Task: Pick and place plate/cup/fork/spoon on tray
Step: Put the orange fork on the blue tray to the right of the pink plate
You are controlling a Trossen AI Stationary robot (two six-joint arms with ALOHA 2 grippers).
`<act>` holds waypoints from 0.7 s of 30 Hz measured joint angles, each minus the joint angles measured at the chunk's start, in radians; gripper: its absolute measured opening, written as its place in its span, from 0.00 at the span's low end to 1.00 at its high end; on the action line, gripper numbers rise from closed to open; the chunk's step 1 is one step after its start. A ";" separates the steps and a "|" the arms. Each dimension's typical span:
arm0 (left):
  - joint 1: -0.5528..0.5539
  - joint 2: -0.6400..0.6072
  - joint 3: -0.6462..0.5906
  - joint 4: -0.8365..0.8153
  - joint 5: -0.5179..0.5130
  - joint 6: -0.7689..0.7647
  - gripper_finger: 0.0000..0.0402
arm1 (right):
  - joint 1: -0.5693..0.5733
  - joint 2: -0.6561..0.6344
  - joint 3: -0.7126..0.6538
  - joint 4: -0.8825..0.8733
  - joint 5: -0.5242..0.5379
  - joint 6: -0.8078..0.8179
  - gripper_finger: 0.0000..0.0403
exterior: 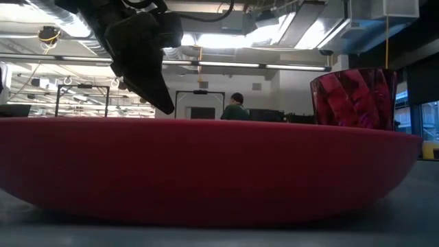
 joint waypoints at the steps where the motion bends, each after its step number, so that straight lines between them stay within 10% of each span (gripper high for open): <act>1: 0.000 0.000 0.000 0.000 0.000 0.000 0.14 | 0.000 0.006 0.000 -0.006 -0.006 0.000 0.33; 21: 0.000 0.000 0.000 0.000 0.000 -0.002 0.14 | 0.009 0.012 -0.077 0.036 -0.011 0.004 0.33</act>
